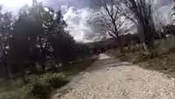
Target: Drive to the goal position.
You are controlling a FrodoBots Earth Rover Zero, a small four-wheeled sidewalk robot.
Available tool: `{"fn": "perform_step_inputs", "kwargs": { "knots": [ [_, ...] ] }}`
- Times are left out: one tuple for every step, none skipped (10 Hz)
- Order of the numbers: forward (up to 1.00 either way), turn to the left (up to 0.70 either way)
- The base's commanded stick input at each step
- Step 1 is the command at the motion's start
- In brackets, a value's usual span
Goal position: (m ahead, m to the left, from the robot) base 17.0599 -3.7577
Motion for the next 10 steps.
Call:
{"fn": "perform_step_inputs", "kwargs": {
  "knots": [
    [1.0, -0.06],
    [1.0, -0.27],
    [1.0, -0.27],
    [1.0, -0.27],
    [1.0, -0.27],
    [1.0, -0.27],
    [1.0, -0.2],
    [1.0, -0.07],
    [1.0, 0.0],
    [1.0, 0.0]
  ]
}}
